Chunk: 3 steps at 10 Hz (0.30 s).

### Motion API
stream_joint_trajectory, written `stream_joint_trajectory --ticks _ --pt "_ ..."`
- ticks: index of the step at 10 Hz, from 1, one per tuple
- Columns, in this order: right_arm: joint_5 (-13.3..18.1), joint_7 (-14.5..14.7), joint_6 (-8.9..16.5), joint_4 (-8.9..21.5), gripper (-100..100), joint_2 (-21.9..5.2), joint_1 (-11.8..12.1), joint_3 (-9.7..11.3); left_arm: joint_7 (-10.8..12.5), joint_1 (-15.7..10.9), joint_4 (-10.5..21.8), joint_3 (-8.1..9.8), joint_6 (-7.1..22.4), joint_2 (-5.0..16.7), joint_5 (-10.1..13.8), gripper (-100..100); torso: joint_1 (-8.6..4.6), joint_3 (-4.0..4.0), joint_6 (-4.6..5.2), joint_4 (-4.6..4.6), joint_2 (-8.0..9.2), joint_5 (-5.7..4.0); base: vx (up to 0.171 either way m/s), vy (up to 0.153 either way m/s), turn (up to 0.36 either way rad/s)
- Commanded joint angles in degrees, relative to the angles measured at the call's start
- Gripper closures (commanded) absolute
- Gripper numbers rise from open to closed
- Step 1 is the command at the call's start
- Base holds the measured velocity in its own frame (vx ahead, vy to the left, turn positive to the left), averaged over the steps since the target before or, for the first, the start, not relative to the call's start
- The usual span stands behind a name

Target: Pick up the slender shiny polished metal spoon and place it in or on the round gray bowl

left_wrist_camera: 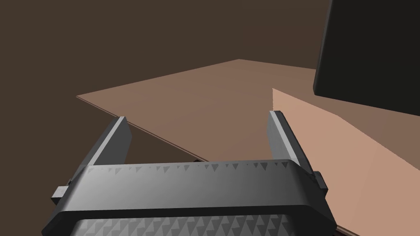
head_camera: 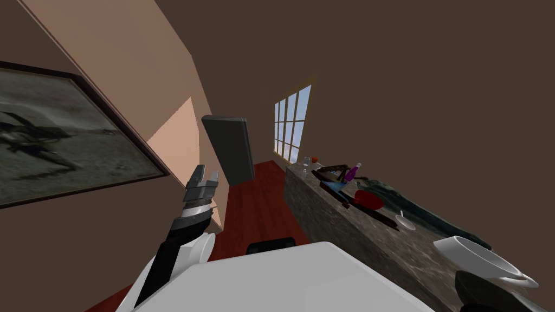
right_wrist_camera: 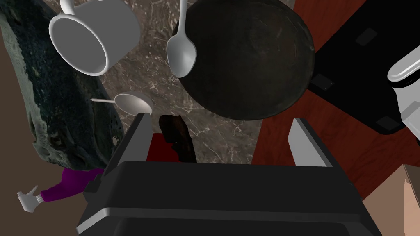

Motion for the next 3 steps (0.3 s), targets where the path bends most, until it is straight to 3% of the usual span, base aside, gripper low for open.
stream_joint_trajectory --ticks 1,3 --pt "0.00 0.00 0.00 0.00 0 0.00 0.00 0.00 0.00 0.00 0.00 0.00 0.00 0.00 0.00 0 0.00 0.00 0.00 0.00 0.00 0.00 0.000 0.000 0.000" --pt "0.00 0.00 0.00 0.00 0 0.00 0.00 0.00 0.00 0.00 0.00 0.00 0.00 0.00 0.00 0 0.00 0.00 0.00 0.00 0.00 0.00 0.000 0.000 0.000"
